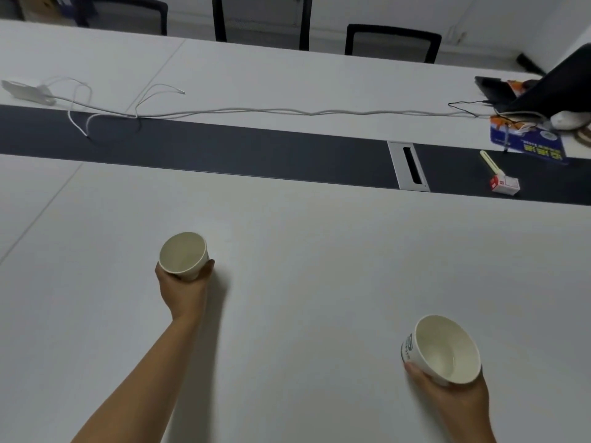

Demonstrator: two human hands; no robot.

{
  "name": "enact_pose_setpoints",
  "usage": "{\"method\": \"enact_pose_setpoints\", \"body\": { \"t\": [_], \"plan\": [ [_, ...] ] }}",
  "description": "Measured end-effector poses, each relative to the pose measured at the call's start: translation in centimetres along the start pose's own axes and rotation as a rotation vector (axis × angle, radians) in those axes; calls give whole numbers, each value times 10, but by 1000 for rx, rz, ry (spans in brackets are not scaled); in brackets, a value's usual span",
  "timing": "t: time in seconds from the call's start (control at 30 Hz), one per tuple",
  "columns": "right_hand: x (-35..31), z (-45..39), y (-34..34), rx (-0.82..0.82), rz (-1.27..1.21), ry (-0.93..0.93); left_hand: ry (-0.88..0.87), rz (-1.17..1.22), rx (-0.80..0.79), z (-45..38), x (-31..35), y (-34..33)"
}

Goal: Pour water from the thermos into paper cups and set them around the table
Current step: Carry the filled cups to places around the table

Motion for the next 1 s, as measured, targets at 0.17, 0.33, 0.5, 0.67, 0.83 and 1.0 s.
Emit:
{"method": "enact_pose_setpoints", "body": {
  "t": [0.17, 0.33, 0.5, 0.67, 0.83, 1.0],
  "plan": [
    [9, 2, 6, 22, -7, -25, -13, -12, -30, -5, 1, -11],
    [13, 1, 10, 8, -34, -56, -37, -80, -106, 8, 7, -11],
    [14, -3, 18, 25, -88, -48, 70, -210, -246, 89, -12, -30],
    [20, -26, 47, 96, -89, -33, -235, -440, -686, 181, 2, -114],
    [27, -73, 90, 155, -131, -14, -495, -810, -920, 238, 8, -208],
    [43, -131, 131, 219, -177, -4, -534, -1055, -887, 261, -4, -249]
  ]
}}
Point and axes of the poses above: each hand's wrist, its own z-axis away from the middle knuckle, its own y-axis out of the back of the hand, x = y × z, the point moved 7 cm from there along -z, towards the middle knuckle, and after that the axes turned 5 degrees about -x, right-handed, at the moved point
